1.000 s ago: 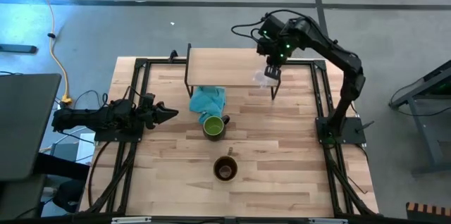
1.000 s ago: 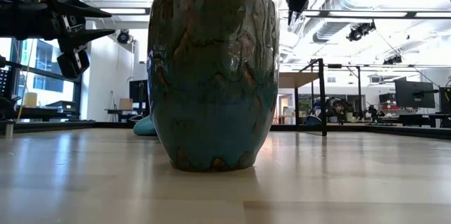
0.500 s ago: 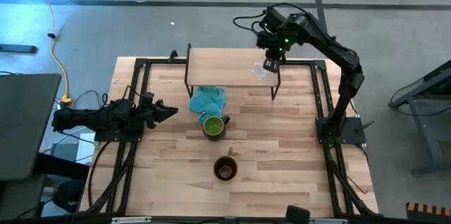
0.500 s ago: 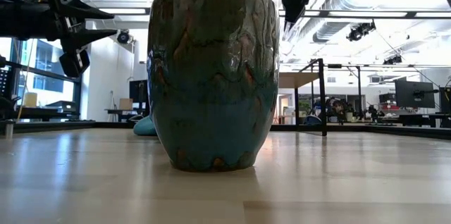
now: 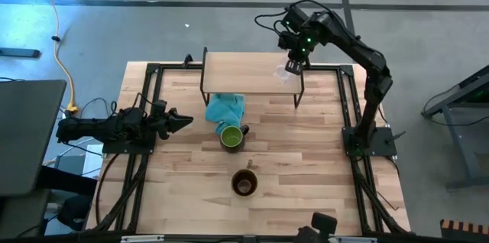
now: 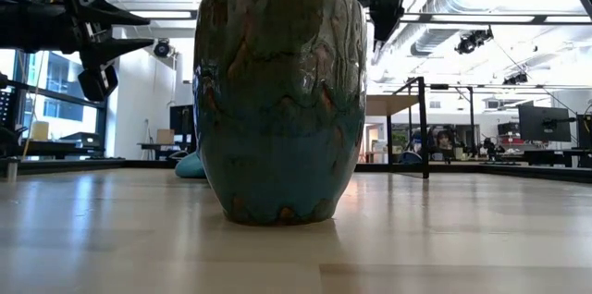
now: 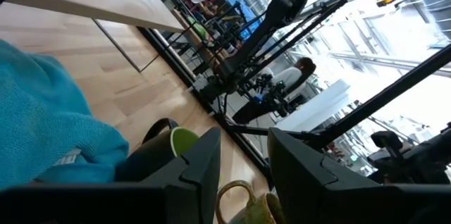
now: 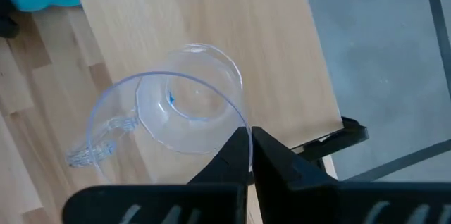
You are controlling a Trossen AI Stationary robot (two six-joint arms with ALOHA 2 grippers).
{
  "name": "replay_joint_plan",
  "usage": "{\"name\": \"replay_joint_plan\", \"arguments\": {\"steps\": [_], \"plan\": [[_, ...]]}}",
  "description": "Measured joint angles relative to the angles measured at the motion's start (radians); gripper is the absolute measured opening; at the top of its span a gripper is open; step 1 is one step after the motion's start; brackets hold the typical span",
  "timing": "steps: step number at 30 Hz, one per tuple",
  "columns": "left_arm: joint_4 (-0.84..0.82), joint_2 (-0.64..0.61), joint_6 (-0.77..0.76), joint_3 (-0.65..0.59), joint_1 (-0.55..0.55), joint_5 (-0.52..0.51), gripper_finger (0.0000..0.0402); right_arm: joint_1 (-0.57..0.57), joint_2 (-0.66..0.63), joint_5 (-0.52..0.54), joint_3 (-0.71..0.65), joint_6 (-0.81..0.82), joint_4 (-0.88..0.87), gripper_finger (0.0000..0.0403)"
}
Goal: Stack small to large cups/mugs on shelf
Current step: Put the transparent mug on the shelf
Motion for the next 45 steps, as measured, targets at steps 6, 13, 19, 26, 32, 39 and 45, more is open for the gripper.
{"name": "replay_joint_plan", "arguments": {"steps": [6,13,19,26,32,39,45], "plan": [[0.001,0.0,0.0,0.0,0.0,-0.007,0.0106,-0.022,0.0,0.001,0.0,-0.019,0.024,0.0],[0.002,0.0,0.0,0.0,0.0,-0.007,0.0106,-0.034,0.002,-0.015,0.0,-0.035,0.061,0.0],[0.003,0.0,0.0,0.0,0.0,-0.007,0.0106,-0.045,0.043,-0.019,-0.001,-0.038,0.012,0.0],[0.002,0.0,0.0,0.0,0.0,-0.007,0.0106,-0.045,0.055,-0.019,-0.001,-0.052,0.023,0.0],[0.002,0.0,0.015,0.0,0.0,-0.007,0.0106,-0.045,0.055,-0.023,-0.001,-0.053,0.023,0.0],[0.003,0.0,0.019,0.0,0.0,-0.014,0.0106,-0.045,0.055,-0.028,-0.001,-0.053,0.023,0.0],[0.003,0.0,0.026,0.0,0.0,-0.014,0.0106,-0.045,0.055,-0.041,-0.001,-0.052,0.034,0.0]]}}
